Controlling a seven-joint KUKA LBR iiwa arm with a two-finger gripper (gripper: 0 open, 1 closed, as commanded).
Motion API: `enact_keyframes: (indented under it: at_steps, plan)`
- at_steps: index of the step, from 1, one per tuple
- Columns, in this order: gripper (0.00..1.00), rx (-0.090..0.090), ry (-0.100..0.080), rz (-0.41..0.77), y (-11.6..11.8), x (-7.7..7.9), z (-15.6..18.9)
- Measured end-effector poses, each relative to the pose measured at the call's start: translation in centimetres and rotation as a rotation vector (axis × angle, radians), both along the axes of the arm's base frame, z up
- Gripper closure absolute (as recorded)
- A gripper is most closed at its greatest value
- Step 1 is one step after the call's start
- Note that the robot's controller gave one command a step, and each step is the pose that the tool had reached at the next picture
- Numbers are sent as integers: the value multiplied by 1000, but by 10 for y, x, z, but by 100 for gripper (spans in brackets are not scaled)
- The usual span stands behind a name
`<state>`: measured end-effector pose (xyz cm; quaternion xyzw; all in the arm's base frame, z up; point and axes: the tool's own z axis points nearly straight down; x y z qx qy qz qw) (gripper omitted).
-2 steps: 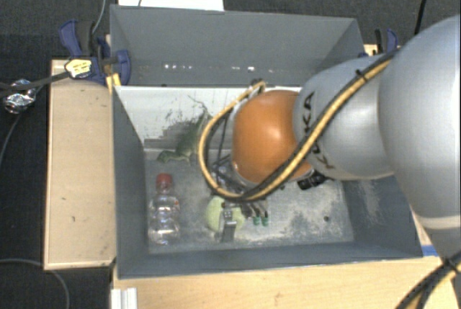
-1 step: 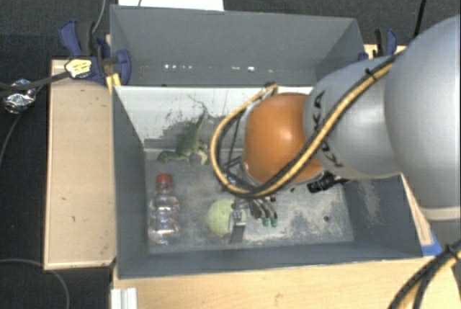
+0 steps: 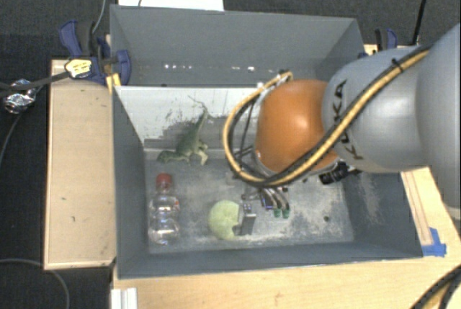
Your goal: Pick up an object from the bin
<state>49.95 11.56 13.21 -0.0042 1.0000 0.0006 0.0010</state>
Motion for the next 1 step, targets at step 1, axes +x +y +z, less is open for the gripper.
enact_keyframes:
  at_steps: [1]
  plan:
    - [0, 1, -2, -94, 4, -9, -38]
